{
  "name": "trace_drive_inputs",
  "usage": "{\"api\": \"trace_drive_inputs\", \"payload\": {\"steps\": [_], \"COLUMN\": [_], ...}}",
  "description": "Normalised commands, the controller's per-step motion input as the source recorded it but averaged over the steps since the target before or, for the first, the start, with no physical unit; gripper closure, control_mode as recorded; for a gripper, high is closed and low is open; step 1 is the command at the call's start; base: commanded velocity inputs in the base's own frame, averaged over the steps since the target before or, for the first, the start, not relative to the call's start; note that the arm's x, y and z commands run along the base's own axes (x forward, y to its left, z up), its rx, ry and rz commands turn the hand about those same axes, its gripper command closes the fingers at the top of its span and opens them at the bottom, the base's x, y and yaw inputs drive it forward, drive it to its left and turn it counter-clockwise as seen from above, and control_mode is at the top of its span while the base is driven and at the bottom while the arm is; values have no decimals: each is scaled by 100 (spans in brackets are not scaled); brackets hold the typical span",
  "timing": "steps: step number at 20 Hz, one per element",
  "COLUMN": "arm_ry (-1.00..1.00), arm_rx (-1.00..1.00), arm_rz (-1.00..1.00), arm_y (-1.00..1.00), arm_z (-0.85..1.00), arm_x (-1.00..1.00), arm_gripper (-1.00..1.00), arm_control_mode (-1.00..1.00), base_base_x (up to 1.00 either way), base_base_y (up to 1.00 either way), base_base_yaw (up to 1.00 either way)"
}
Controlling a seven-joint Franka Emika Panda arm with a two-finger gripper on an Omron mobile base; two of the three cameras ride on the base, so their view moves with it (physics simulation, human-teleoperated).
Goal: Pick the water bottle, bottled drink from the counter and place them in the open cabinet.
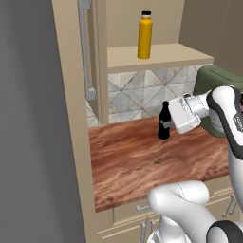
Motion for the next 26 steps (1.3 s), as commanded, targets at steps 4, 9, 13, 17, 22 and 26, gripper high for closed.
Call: {"api": "trace_drive_inputs", "payload": {"steps": [4,9,13,17,22,26], "arm_ry": [2,5,10,6,0,1], "arm_rx": [0,-1,0,0,4,24], "arm_rz": [0,-7,-23,-27,-19,-11], "arm_y": [1,4,5,6,0,4], "arm_z": [5,27,31,30,23,26], "arm_x": [0,0,0,0,-8,-16], "arm_gripper": [100,100,100,100,100,100], "arm_control_mode": [-100,-100,-100,-100,-100,-100], "base_base_x": [0,0,0,0,0,0], "base_base_y": [0,0,0,0,0,0], "base_base_yaw": [0,0,0,0,0,0]}}
